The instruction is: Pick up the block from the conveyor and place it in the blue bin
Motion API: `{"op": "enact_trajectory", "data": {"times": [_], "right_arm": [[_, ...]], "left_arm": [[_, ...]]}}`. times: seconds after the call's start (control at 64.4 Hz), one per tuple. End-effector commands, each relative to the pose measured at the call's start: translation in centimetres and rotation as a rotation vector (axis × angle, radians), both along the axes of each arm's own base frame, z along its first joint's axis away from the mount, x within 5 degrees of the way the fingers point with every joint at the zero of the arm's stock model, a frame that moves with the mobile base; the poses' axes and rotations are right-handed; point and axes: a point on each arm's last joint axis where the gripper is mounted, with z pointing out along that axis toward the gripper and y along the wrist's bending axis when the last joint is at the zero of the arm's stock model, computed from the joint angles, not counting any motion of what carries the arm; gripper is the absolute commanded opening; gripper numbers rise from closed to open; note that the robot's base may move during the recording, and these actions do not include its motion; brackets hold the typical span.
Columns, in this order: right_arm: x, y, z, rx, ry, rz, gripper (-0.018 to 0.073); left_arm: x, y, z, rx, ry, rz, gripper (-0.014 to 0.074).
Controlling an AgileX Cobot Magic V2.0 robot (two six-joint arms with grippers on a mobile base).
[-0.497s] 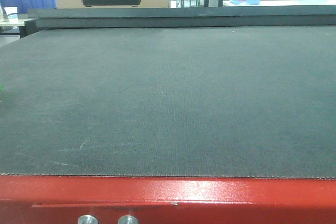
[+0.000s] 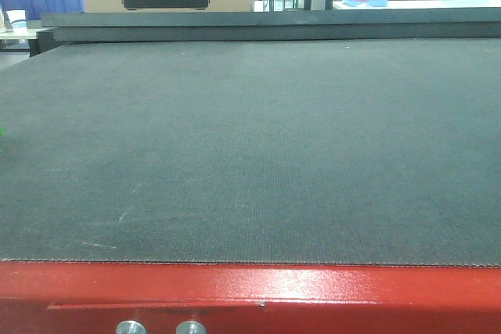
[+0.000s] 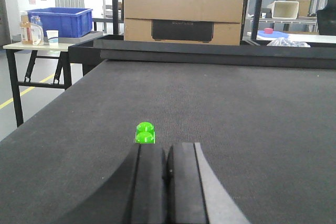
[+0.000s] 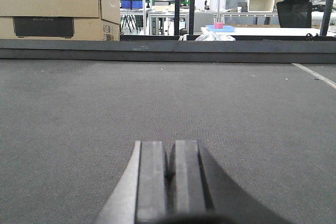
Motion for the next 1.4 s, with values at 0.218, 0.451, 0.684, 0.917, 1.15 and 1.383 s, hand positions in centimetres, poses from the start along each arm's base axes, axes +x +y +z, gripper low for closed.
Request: {"op": "enact_trajectory", "data": {"times": [0.218, 0.451, 0.684, 0.917, 1.15, 1.383], "right_arm": [[0.0, 0.0, 0.3, 0.000, -0.040, -0.003, -0.0162], [-0.1, -0.1, 1.0, 0.005, -0.122, -0.013, -0.0162], [-2.1, 0.0, 7.6, 0.006, -0.191, 0.008, -0.0162], [-2.0, 0.2, 15.1, -0.008, -0.085, 0.037, -0.0020], [2.8, 0.5, 18.9, -0.011, 0.021, 0.039, 0.0468], [8.2, 0.8, 17.6, -0.015, 0.175, 0.036, 0.0568]], "left_arm": [[-0.1, 0.0, 0.6, -0.002, -0.058, 0.001, -0.0111], [-0.2, 0.1, 1.1, -0.047, -0.113, 0.001, -0.0111], [-2.8, -0.1, 9.1, -0.012, -0.201, -0.007, -0.0111], [-3.1, -0.2, 17.6, -0.006, -0.063, -0.014, 0.0076], [1.9, -0.2, 21.5, -0.008, 0.210, -0.021, 0.0395], [7.1, -1.4, 21.3, 0.052, 0.357, -0.116, 0.0601]]}}
